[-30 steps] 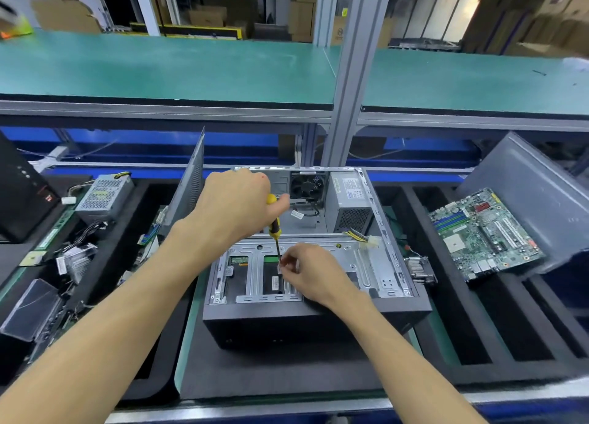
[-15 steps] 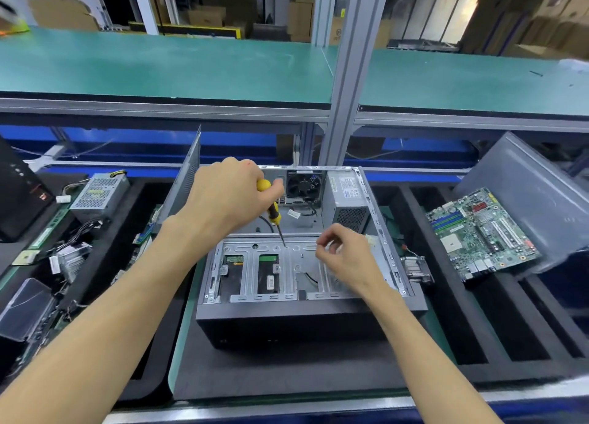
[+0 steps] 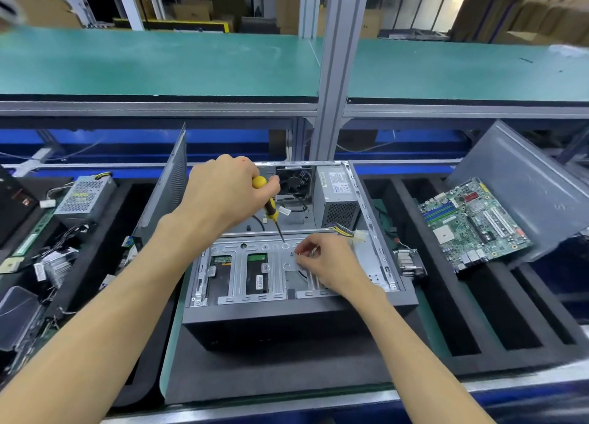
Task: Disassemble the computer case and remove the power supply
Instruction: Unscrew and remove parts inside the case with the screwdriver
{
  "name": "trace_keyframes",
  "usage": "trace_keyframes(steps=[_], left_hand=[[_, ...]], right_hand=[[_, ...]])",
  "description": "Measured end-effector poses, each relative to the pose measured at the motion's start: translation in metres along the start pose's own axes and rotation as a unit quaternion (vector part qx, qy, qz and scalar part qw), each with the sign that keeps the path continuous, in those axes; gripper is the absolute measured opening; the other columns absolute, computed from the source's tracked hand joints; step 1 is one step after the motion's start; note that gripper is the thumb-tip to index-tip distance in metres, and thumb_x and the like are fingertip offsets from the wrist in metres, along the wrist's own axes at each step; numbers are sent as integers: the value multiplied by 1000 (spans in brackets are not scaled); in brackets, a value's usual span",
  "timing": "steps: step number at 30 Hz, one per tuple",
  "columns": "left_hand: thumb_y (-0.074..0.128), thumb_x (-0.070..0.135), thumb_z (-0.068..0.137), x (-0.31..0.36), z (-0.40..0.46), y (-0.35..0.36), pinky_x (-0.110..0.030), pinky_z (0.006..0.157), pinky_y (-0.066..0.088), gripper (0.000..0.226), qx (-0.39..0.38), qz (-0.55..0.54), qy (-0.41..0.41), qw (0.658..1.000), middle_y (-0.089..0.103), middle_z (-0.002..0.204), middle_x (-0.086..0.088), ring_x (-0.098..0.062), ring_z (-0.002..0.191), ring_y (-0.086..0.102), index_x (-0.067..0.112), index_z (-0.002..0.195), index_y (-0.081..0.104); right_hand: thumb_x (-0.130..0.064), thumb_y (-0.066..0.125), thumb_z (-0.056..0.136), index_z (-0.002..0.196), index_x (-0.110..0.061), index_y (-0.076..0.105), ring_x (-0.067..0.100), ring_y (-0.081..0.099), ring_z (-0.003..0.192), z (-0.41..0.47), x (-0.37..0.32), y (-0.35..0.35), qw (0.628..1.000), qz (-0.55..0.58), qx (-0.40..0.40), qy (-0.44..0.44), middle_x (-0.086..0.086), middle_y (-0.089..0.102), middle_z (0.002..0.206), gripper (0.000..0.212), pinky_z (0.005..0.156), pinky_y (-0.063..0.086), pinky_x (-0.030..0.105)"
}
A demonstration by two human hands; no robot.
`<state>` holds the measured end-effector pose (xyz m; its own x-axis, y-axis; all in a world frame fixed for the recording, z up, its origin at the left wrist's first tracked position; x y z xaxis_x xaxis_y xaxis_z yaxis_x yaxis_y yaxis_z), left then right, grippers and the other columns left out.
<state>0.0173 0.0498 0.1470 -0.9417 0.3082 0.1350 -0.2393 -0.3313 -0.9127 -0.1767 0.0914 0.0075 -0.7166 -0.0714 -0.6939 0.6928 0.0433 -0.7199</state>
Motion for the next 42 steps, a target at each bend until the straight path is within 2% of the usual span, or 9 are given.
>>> trace_keyframes(steps=[8,16,19,22,27,31,35,38,42], left_hand=[[51,58,90,-5,0,0,-27,48,31,58,-2,-8,-12,1000,44,45,0,-22,45,41,16,50,41],[49,57,90,-6,-3,-3,-26,48,28,58,0,-9,-18,1000,46,48,-1,-23,48,43,16,51,40],[49,57,90,-10,-6,-12,-27,49,29,56,2,2,-28,1000,51,53,-3,-24,50,46,15,54,45],[50,55,91,-18,-11,-22,-27,48,28,56,6,3,-37,999,45,48,-1,-21,45,41,15,53,44],[49,58,91,-33,-22,-33,-26,47,24,57,2,31,-43,999,39,45,3,-17,43,37,17,52,40],[49,61,91,-46,-31,-38,-27,49,28,55,-19,33,-55,998,44,50,6,-10,49,41,21,56,41],[53,56,95,-55,-37,-41,-32,59,43,34,-74,4,-52,996,55,70,11,-17,67,55,25,80,54],[55,47,97,-58,-41,-43,-40,74,52,25,-97,-20,-40,994,64,88,6,-21,82,60,22,101,59],[56,43,97,-61,-45,-42,-33,66,44,21,-116,-8,-36,993,52,76,14,-17,78,53,22,101,58]], right_hand=[[-14,76,81,85,-25,75,-11,56,61,5,-1,-3,999,16,-33,8,-13,68,70,12,58,41,5],[-16,74,84,90,-23,76,-14,55,67,1,0,-4,1000,8,-10,-6,-17,66,74,9,60,40,5],[-22,72,88,91,-24,73,-10,55,65,0,-6,-7,999,28,23,-14,-15,66,75,4,59,40,6],[-25,72,90,94,-27,71,-2,53,59,3,-26,-7,996,70,37,-46,-14,63,70,5,58,41,11],[-37,74,90,112,-29,71,3,52,64,17,-73,18,988,102,-26,-111,-13,63,72,24,62,43,17],[-35,67,97,99,-18,76,5,55,65,29,-90,42,983,99,-66,-141,-13,66,73,19,65,47,22],[-35,61,100,94,-10,76,19,60,70,39,-94,55,976,78,-93,-178,6,69,77,30,68,48,36],[-39,61,100,101,-15,78,16,60,76,46,-97,61,970,81,-123,-194,3,64,84,30,71,51,38],[-38,61,99,98,-11,77,14,64,78,47,-100,69,957,112,-184,-193,-1,64,84,31,77,56,42]])
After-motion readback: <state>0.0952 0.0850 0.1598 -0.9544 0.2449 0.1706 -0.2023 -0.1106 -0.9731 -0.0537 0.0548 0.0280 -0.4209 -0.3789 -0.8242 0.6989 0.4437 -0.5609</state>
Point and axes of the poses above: each hand's wrist, its own z-axis towards the middle knuckle, its own y-axis out of the palm, x = y × z, the point moved 1 cm from there along z, towards the middle knuckle
